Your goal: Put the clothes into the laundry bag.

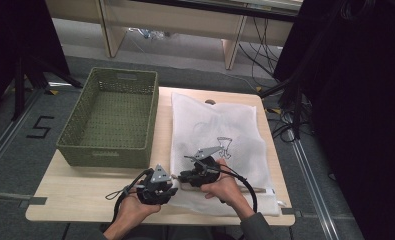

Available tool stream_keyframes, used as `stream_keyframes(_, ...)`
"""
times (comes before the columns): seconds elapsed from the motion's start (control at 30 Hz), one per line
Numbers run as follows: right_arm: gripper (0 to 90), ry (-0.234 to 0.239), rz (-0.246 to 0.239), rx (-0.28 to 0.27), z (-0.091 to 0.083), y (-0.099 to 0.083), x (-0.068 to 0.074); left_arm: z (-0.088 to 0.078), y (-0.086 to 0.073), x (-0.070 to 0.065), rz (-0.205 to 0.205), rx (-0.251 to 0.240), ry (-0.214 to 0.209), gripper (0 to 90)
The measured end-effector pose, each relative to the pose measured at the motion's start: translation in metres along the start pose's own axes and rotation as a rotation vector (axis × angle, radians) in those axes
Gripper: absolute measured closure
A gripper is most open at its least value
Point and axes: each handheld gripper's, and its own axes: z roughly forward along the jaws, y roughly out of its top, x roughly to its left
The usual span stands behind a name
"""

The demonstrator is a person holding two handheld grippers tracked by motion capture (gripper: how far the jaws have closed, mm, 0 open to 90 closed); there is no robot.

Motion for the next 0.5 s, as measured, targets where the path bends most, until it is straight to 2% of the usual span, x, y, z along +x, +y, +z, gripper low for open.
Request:
stream_keyframes(0.07,75.8,0.000,0.003,-0.002,0.000,0.000,0.000,0.000,0.000,0.000,0.010,0.002,0.004,77.9)
stream_keyframes(0.1,74.0,0.001,0.036,-0.003,-0.001,0.000,0.002,0.000,0.000,0.000,0.016,0.003,0.006,77.8)
stream_keyframes(0.13,73.0,0.010,0.007,-0.024,-0.001,0.002,-0.001,0.001,0.000,0.000,0.018,0.005,0.006,77.7)
stream_keyframes(0.2,72.2,0.007,0.031,-0.026,-0.003,0.003,0.001,0.002,-0.001,-0.002,0.015,0.011,0.002,77.4)
stream_keyframes(0.33,71.1,0.005,0.008,-0.039,-0.003,0.007,0.003,0.003,0.000,-0.004,0.030,0.017,0.006,77.3)
stream_keyframes(0.47,69.5,-0.003,0.036,-0.036,0.001,0.010,0.008,0.004,0.000,-0.005,0.039,0.014,0.014,77.1)
stream_keyframes(0.5,69.5,-0.008,0.015,-0.040,0.003,0.011,0.007,0.004,0.000,-0.005,0.040,0.013,0.014,77.0)
